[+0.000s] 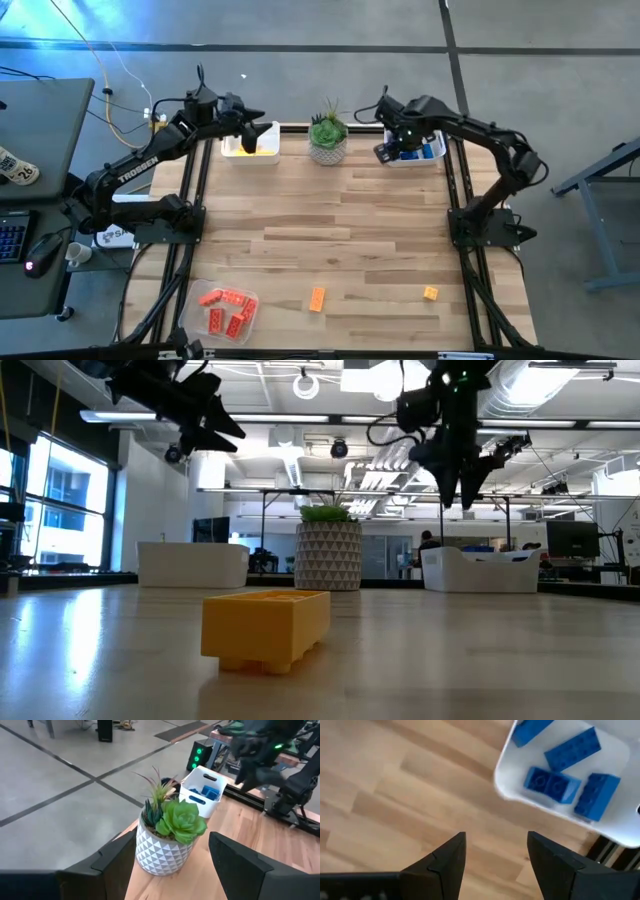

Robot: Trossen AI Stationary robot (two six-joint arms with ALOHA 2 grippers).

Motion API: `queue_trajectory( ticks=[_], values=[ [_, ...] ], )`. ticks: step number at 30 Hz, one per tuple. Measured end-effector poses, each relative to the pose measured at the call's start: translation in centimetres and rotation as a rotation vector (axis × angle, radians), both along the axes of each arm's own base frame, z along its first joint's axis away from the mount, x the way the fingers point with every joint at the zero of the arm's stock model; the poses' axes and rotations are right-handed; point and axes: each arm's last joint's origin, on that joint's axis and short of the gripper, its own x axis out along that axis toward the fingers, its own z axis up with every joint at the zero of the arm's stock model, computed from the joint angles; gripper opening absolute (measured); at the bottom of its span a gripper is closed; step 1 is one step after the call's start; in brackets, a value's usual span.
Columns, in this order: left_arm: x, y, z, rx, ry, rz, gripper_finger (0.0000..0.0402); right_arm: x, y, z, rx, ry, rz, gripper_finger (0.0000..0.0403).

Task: Sort & place blocks by color
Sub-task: Put the yellow game piece into the left white bin

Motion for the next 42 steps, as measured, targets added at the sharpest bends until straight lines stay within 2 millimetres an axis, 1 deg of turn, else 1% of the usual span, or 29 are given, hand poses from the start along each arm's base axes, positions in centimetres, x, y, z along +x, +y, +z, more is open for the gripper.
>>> queue_trajectory(
  ticks=[4,7,11,14,18,24,27,31,34,38,42],
  values=[
    [0.0,0.0,-0.1,-0.009,0.005,-0.001,0.0239,0.4,2.8,1.4,-0.041,-0.010,0.073,0.0197],
    [0.0,-0.1,-0.2,-0.016,0.009,-0.003,0.0239,0.6,4.7,2.2,-0.071,-0.019,0.093,0.0197],
    [0.0,-0.1,-0.2,-0.021,0.015,-0.004,0.0239,0.3,7.5,2.4,-0.043,-0.053,0.100,0.0197],
    [-0.1,-0.1,-0.3,-0.011,0.030,-0.011,0.0239,-0.4,9.5,1.7,-0.028,-0.048,0.064,0.0197],
    [-0.1,-0.1,-0.3,-0.002,0.035,-0.015,0.0239,-2.0,12.0,0.4,-0.018,-0.038,-0.019,0.0197],
    [-0.1,-0.1,-0.3,0.017,0.048,-0.024,0.0239,-4.1,15.3,-1.3,0.065,-0.099,-0.133,0.0197],
    [-0.1,-0.1,-0.3,0.018,0.049,-0.024,0.0239,-5.0,16.9,-1.9,0.108,-0.121,-0.160,0.0197],
    [-0.1,-0.1,-0.3,0.019,0.049,-0.024,0.0239,-5.8,18.9,-2.8,0.145,-0.112,-0.153,0.0197],
    [-0.1,-0.1,-0.3,0.019,0.049,-0.024,0.0239,-6.2,20.2,-3.4,0.167,-0.079,-0.111,0.0197],
    [-0.1,-0.1,-0.3,0.018,0.049,-0.024,0.0239,-6.4,21.5,-4.1,0.181,-0.046,-0.066,0.0199],
    [-0.1,-0.1,-0.3,0.018,0.048,-0.023,0.0239,-6.3,22.7,-4.4,0.195,-0.023,-0.012,0.0214]
  ],
)
